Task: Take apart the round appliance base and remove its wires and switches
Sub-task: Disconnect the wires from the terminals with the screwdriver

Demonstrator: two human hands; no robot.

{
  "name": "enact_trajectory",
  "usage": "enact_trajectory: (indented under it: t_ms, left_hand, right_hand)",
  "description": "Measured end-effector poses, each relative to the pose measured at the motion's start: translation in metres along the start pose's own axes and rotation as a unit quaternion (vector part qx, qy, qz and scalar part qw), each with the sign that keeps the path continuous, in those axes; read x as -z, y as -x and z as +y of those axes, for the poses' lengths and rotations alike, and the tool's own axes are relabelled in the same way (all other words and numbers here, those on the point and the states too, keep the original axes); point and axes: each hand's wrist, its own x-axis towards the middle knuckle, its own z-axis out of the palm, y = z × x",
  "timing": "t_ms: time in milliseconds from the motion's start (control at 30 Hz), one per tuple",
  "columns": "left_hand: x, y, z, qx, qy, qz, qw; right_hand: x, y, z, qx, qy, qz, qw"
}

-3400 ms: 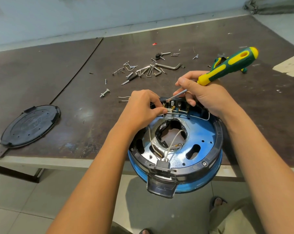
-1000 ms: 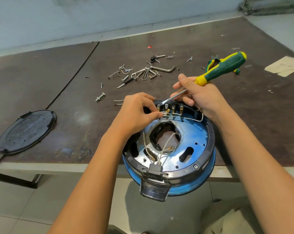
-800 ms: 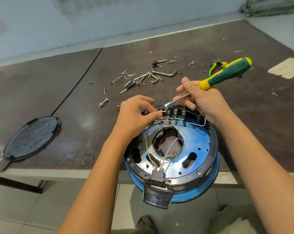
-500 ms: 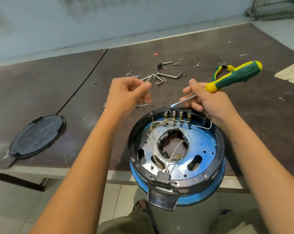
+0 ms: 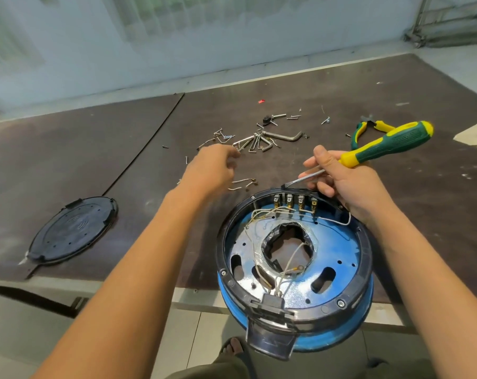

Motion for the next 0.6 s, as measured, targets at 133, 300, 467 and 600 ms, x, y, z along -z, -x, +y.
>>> enact_trajectory:
  t_ms: [133,300,467,600]
  left_hand:
    - [-0.008,0.032,0.028,-0.033,0.040,-0.045,0.998]
    - [-0.028,0.066,0.051,-0.053,0.044,-0.048,0.996]
    - [-0.042,0.071,0.051,-0.045,0.102,-0.006,0.994]
    - [-0.048,0.067,0.043,-0.041,0.096,-0.004,0.995]
  right_hand:
    - [0.001,0.001,0.001,0.001,0.004,0.002,1.000]
    - [0.002,0.012,-0.010,0.050,0.008,-0.001,0.999]
    - [0.011,0.035,-0.025,0.084,0.028,-0.033,0.996]
    - [0.024,0.046,-0.031,0.116,0.139,-0.039,0.983]
